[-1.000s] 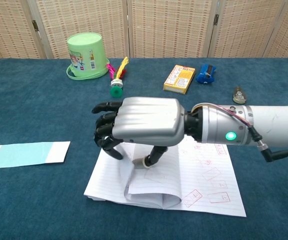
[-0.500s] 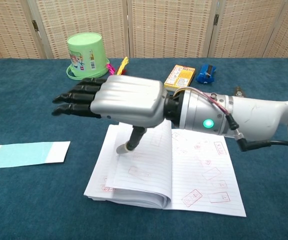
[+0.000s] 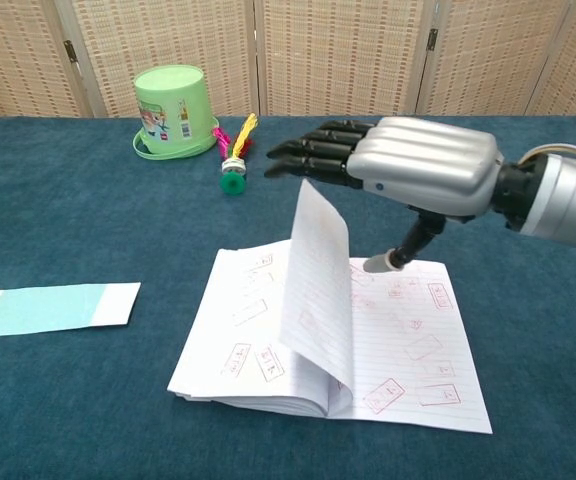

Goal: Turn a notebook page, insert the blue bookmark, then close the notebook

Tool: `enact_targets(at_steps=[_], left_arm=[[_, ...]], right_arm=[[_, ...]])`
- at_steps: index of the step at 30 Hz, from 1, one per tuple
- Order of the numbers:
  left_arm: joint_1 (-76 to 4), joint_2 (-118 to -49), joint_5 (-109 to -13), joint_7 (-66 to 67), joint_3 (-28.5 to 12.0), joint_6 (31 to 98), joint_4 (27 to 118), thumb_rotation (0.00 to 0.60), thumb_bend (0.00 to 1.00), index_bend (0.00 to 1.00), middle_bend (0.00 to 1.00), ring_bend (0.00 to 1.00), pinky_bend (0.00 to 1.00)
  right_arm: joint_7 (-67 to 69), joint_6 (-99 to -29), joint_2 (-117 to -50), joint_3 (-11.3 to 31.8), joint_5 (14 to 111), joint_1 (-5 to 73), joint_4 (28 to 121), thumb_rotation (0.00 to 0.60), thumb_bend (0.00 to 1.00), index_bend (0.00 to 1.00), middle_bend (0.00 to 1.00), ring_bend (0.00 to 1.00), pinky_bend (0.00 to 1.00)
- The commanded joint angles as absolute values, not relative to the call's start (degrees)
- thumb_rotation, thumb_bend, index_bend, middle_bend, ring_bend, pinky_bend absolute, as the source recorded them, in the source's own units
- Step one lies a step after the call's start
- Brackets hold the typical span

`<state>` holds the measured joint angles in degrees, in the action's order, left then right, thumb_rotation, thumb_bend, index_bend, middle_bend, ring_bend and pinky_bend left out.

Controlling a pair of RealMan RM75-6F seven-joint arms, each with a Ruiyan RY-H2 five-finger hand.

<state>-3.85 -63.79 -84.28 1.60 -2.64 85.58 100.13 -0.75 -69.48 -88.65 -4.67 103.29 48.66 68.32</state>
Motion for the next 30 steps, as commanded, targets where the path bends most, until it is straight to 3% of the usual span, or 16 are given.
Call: enact_targets(at_steps=[1, 15, 30], left_arm=[[-3.9, -63.8, -84.2, 1.8, -2.7, 85.5, 100.3, 0.6, 0.23, 0.15, 0.04, 0.08, 0.16], [-3.6, -63.4, -84.0, 1.5, -2.6, 85.9, 100.5, 0.6, 0.22, 0.15, 0.04, 0.08, 0.16], [-3.5, -63.2, -84.0, 0.9, -2.7, 85.9, 100.1, 0.6, 0.23, 0.15, 0.04, 0.08, 0.16]], right_arm=[[0.0, -68.4, -88.9, -5.9, 102.8, 47.6, 67.5, 0.6, 0.09, 0.0, 0.0, 0.0, 0.0], [2.1, -64.1, -99.4, -3.8, 104.0, 51.1, 59.6, 0.6, 0.09, 0.0, 0.0, 0.0, 0.0], [0.7, -67.9, -93.6, 1.0, 103.4, 52.6, 69.8, 0.6, 0.09, 0.0, 0.02, 0.0, 0.0]])
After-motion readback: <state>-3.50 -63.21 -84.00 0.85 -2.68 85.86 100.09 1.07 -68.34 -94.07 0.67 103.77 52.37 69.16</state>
